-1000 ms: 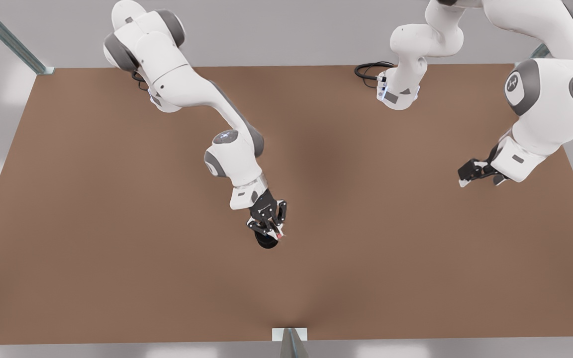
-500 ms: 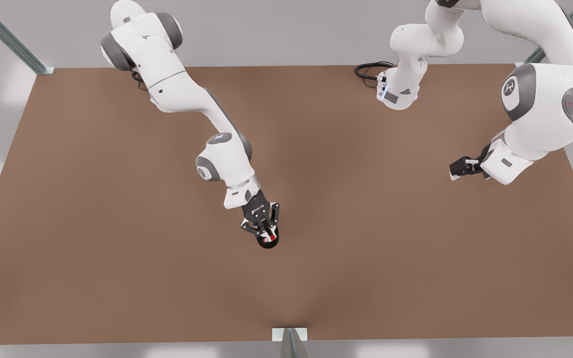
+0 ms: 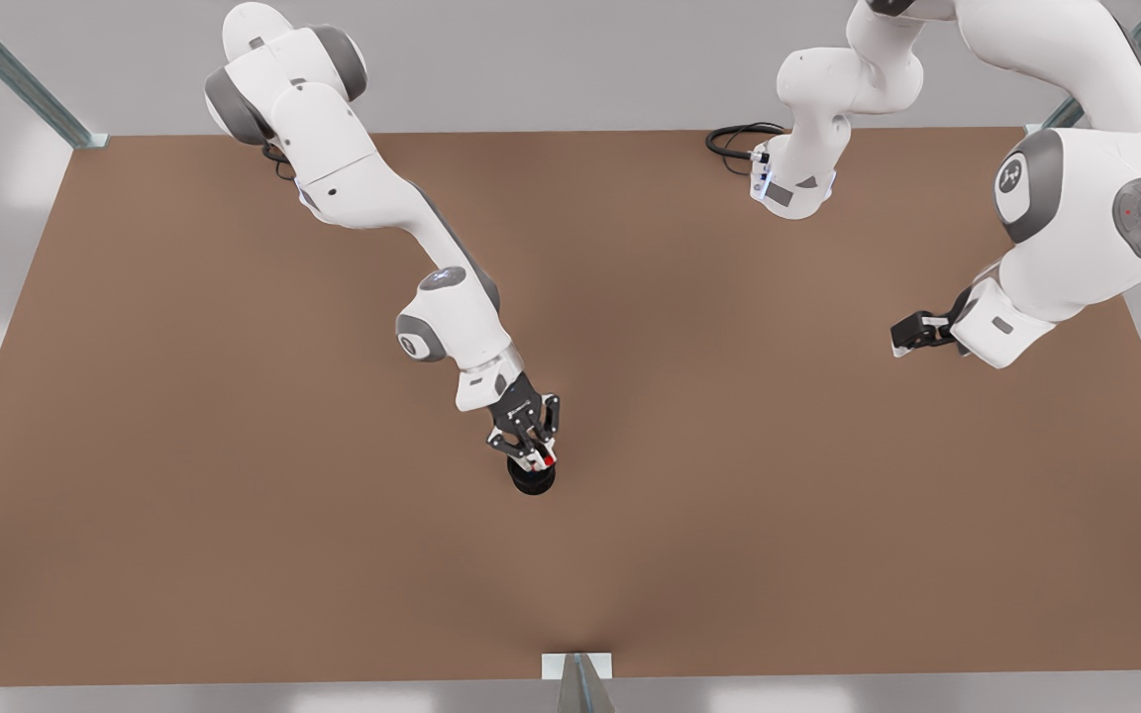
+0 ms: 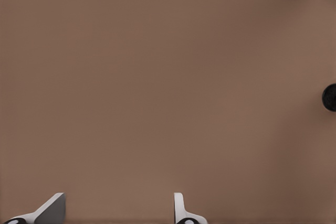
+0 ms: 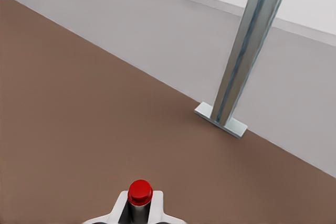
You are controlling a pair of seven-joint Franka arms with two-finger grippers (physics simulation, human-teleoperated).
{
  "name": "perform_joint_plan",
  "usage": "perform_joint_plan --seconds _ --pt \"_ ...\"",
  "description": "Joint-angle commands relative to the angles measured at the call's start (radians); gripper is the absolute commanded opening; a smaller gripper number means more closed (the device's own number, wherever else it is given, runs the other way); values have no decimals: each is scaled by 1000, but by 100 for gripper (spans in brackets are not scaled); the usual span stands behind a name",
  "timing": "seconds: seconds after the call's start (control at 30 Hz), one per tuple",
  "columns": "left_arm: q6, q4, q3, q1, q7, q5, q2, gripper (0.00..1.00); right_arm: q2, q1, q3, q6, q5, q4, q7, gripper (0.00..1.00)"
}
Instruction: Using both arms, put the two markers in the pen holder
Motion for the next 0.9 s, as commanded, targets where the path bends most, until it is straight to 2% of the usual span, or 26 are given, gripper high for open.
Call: perform_joint_plan --seconds 0.0,0.03,0.07,0.1,0.23,0.27,0.3,0.37,0.4,0.43,0.5,0.53,0.63,0.77,0.87 --pt "-1 0 0 -1 5 0 1 100 8 2 0 16 -2 -3 33 29" --pt "-1 1 0 -1 5 0 1 100 10 1 0 16 -4 -17 33 37" --pt "-1 1 0 -1 5 0 1 100 10 -4 0 16 -4 -23 33 87" --pt "-1 0 0 -1 5 0 2 100 10 -6 0 16 -4 -25 33 100" --pt "1 1 -3 -2 2 0 1 100 -13 -29 2 -26 -4 -14 24 100" --pt "1 1 -3 -2 3 0 2 100 -116 -45 12 -256 1 26 26 100" --pt "1 1 -3 -4 3 0 2 100 -187 -45 14 -573 79 122 26 100" --pt "1 6 -5 -4 7 -1 1 100 -244 -97 8 -1041 263 301 24 100" --pt "1 6 -6 -5 7 0 4 100 -328 -262 9 -1287 423 348 -60 100" --pt "-2 9 -6 -8 22 0 16 100 -395 -395 3 -1407 434 342 -169 100" --pt "-21 10 -5 -8 89 -1 27 100 -466 -524 -20 -1498 470 242 -298 100" --pt "-38 14 -5 -8 89 2 31 100 -445 -535 -18 -1507 469 234 -327 100" --pt "-39 14 -5 -10 108 3 31 100 -217 -573 11 -1718 487 570 -330 100" --pt "-39 14 -5 -10 108 5 31 100 -302 -570 18 -1613 487 438 -330 100" --pt "-38 14 -5 -10 108 5 31 100 -343 -546 14 -1603 486 383 -330 100"
